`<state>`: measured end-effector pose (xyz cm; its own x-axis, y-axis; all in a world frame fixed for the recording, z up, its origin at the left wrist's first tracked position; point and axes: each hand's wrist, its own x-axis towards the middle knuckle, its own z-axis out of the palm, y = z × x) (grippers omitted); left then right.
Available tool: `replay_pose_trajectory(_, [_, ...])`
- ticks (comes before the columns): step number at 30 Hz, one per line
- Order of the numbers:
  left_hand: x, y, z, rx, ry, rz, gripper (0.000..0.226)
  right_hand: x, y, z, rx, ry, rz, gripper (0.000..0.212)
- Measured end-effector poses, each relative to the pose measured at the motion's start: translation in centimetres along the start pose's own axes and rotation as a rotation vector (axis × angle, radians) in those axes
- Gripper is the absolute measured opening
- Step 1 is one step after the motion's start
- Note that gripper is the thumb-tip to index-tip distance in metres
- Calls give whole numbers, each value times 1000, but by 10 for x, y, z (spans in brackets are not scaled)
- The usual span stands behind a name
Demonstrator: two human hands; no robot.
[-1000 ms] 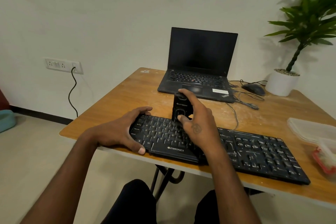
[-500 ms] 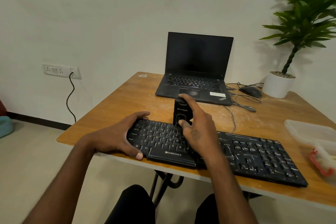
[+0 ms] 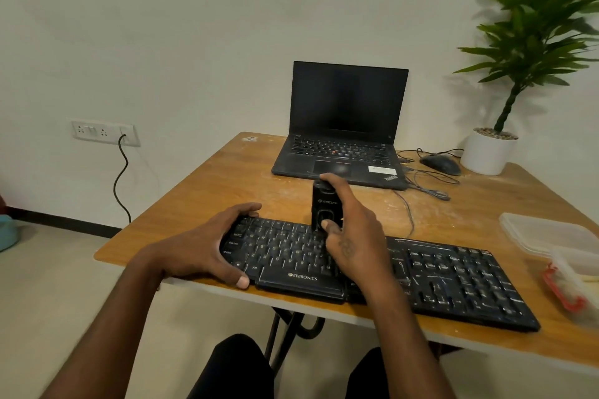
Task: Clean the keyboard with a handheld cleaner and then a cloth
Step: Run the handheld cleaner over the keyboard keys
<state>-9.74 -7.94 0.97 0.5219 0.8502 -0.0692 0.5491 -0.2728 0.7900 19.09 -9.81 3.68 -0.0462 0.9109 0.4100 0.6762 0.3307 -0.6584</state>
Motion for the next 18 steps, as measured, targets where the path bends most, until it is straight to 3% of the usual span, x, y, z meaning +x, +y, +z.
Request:
replay_pose_trajectory(7, [0, 0, -1, -1, 1, 7, 126, -11, 25, -29, 83, 68, 106, 86])
replay_pose_trajectory(12, [1, -1, -1, -10, -6, 6, 126, -12, 33, -36, -40, 167, 153, 86])
replay_pose_trajectory(18, [0, 0, 0, 1, 0, 6, 127, -10, 15, -17, -24, 60, 31, 85])
